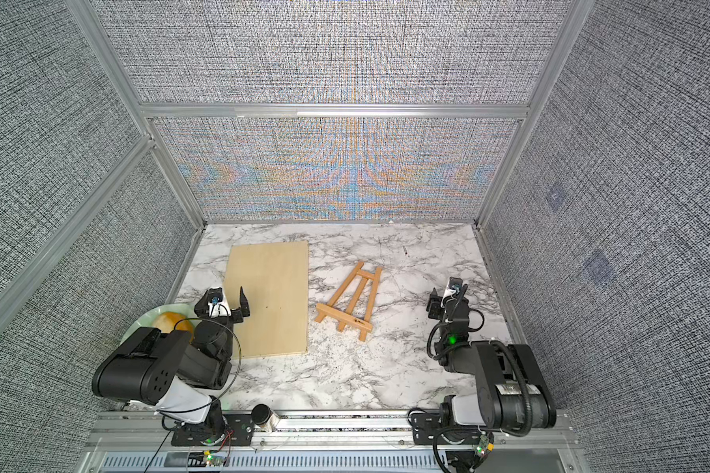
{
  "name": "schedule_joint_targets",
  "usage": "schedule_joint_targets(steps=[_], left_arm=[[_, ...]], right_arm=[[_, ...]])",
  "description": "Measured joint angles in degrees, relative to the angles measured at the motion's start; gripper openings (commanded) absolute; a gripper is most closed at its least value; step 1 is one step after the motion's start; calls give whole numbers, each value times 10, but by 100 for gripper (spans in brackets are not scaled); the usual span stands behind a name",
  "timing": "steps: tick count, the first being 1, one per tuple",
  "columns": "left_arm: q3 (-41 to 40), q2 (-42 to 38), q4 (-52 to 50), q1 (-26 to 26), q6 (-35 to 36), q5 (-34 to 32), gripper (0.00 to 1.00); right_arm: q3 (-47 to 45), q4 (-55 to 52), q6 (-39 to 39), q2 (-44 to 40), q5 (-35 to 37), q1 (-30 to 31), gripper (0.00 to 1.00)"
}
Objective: Disassemble the easel
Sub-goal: Reset both arms
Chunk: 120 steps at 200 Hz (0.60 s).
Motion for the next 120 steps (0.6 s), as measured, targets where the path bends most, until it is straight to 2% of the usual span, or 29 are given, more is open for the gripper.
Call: schedule_joint_targets(steps=[21,54,97,120], left_arm=[[0,0,0,0,0,9,95],[0,0,0,0,0,9,95],[12,-3,-10,6,-2,15,95],[33,-10,-44,23,-13,33,95]], right_arm=[[-7,53,-2,50,-11,-5,69],[8,70,-1,54,-28,-17,69],[47,36,4,55,-57,-32,69],[57,16,8,57,-61,-32,73]])
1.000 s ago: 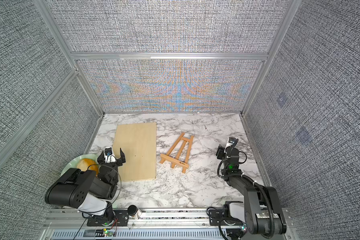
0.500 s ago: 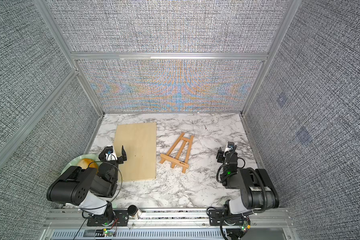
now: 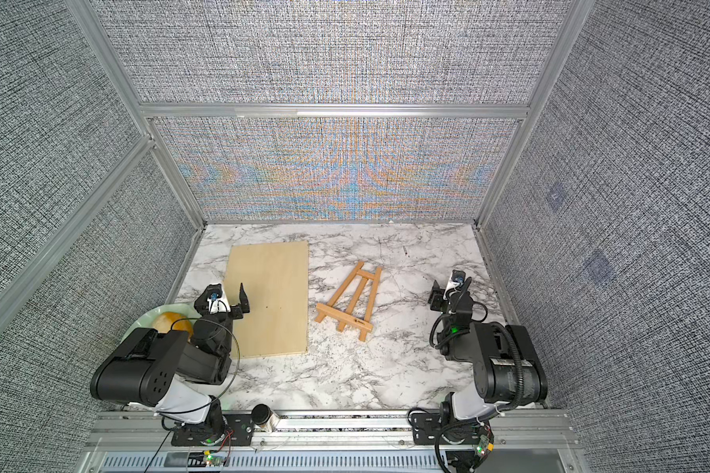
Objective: Disassemble the easel
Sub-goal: Reset both arms
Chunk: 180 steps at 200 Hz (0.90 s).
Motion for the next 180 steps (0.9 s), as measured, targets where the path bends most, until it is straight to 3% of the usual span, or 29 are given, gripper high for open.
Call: schedule_joint_targets(steps=[29,31,35,39,180], left_arm=[[18,-5,-43,19,-11,29,96],[18,-5,-45,19,-13,29,96],[19,-5,-49,20,-13,33,99],[19,-5,-51,20,-13,37,99],[19,-7,-75,21,-22,37,99]], right_arm=[[3,-16,0,2,-3,1,77],[3,-17,0,2,-3,1,80],[3,-17,-1,2,-3,2,97],[3,-18,1,2,-3,3,99],[3,-18,-10,0,13,17,99]])
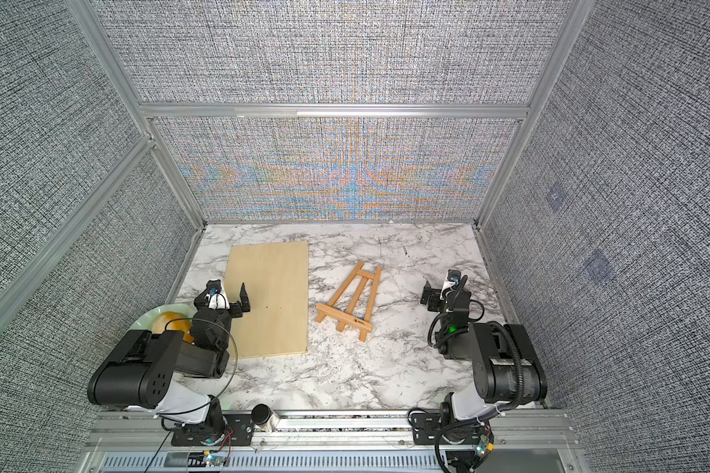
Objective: Disassemble the easel
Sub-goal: Reset both arms
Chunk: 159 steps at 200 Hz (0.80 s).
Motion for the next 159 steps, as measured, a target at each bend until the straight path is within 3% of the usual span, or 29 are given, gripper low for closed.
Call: schedule_joint_targets(steps=[159], left_arm=[[0,0,0,0,-1,0,99]], right_arm=[[1,0,-5,0,16,9,99]])
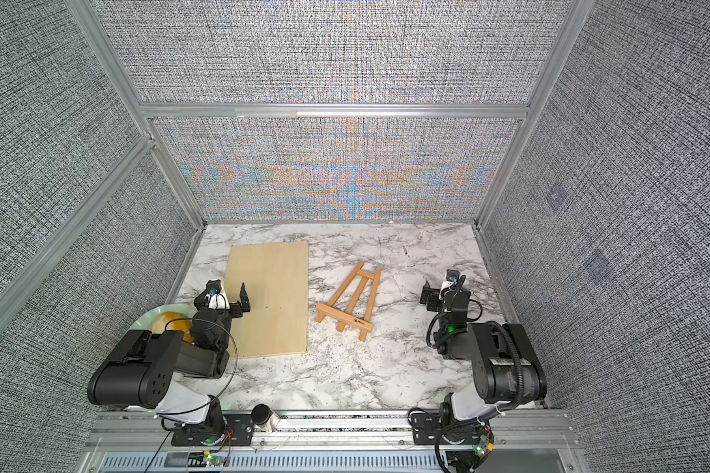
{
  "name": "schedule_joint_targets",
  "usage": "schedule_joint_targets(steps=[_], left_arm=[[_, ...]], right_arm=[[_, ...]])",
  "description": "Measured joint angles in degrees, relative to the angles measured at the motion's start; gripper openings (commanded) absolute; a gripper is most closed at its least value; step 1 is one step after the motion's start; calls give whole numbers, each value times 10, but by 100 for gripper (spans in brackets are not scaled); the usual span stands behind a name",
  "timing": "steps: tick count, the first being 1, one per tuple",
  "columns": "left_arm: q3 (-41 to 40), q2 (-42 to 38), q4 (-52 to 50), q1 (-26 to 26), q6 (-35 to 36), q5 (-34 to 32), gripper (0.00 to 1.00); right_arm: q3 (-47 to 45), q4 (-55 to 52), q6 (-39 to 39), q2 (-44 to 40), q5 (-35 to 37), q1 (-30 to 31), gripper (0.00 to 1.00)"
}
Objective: Disassemble the easel
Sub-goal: Reset both arms
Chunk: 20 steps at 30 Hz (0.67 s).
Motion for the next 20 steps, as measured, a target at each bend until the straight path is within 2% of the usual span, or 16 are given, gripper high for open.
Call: schedule_joint_targets(steps=[20], left_arm=[[3,0,-1,0,0,2,99]], right_arm=[[3,-8,0,2,0,0,99]])
